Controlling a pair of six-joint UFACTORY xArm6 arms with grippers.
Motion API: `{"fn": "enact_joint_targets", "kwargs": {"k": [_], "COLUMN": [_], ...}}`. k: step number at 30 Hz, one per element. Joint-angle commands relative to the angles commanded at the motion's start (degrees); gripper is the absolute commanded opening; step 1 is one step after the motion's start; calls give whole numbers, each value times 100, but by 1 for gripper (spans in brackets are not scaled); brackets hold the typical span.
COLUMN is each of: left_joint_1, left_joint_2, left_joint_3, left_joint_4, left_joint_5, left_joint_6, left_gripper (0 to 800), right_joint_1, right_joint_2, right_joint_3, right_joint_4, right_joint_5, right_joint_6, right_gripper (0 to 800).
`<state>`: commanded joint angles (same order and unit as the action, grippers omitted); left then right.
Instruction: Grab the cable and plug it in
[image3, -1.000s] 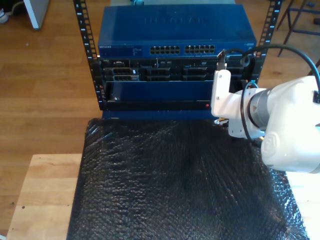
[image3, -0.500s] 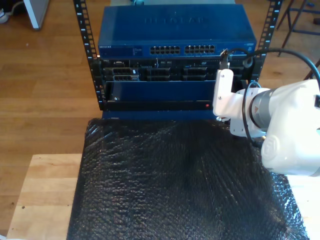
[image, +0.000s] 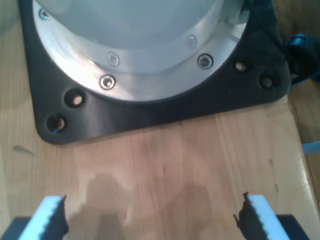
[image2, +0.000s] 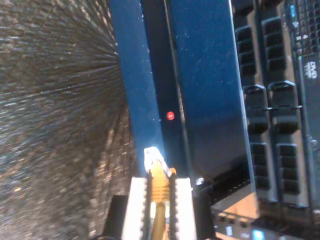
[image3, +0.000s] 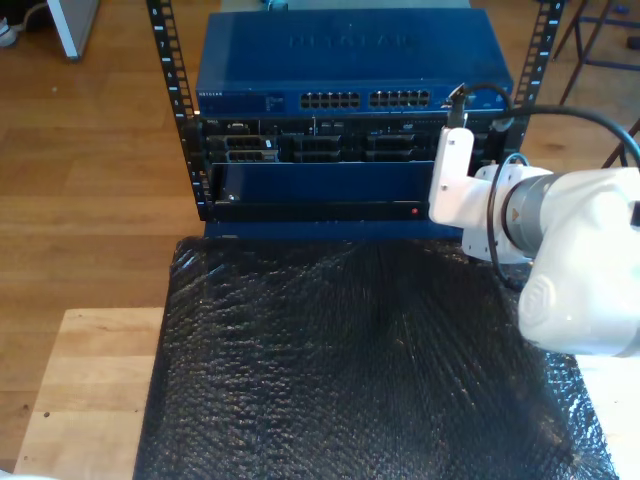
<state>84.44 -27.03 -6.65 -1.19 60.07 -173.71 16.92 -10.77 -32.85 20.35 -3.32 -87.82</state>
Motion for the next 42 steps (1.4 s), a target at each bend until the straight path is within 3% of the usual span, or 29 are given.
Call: {"fn": "enact_joint_targets", "kwargs": {"k": [15, 24, 34, 42], "left_joint_1": [0, 0, 0, 0], "left_joint_2": [9, 9, 0, 0], "left_joint_3": [0, 0, 0, 0], "left_joint_4": [-9, 0, 0, 0], "left_joint_5": [0, 0, 0, 0], "left_joint_6": [0, 0, 0, 0], "left_gripper": [800, 800, 800, 800], "right_joint_1": [167, 158, 132, 273], "right_joint_2": [448, 914, 1029, 967], "right_joint_3": [-79, -651, -475, -290], "right_joint_4": [-18, -18, -9, -18], "right_joint_5": [-1064, -1116, -1134, -1767], "right_joint_6": [-26, -26, -26, -35], "right_gripper": [0, 0, 0, 0]}}
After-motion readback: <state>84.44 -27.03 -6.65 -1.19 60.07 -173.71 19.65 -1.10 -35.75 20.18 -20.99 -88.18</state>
